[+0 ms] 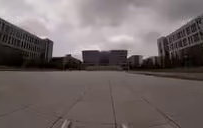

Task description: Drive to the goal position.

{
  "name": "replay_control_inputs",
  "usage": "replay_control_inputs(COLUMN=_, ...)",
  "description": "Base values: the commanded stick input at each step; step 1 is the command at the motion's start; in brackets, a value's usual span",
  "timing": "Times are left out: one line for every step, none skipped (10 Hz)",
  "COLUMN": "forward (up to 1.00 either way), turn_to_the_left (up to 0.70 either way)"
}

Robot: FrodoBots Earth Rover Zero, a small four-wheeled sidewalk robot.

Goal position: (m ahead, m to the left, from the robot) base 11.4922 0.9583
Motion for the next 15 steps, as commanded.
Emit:
replay_control_inputs(forward=1.0, turn_to_the_left=0.0)
replay_control_inputs(forward=1.0, turn_to_the_left=0.0)
replay_control_inputs(forward=1.0, turn_to_the_left=0.0)
replay_control_inputs(forward=1.0, turn_to_the_left=0.0)
replay_control_inputs(forward=1.0, turn_to_the_left=0.0)
replay_control_inputs(forward=1.0, turn_to_the_left=0.0)
replay_control_inputs(forward=1.0, turn_to_the_left=0.0)
replay_control_inputs(forward=1.0, turn_to_the_left=0.0)
replay_control_inputs(forward=1.0, turn_to_the_left=0.0)
replay_control_inputs(forward=1.0, turn_to_the_left=0.0)
replay_control_inputs(forward=1.0, turn_to_the_left=0.0)
replay_control_inputs(forward=1.0, turn_to_the_left=0.0)
replay_control_inputs(forward=1.0, turn_to_the_left=0.0)
replay_control_inputs(forward=1.0, turn_to_the_left=0.0)
replay_control_inputs(forward=1.0, turn_to_the_left=0.0)
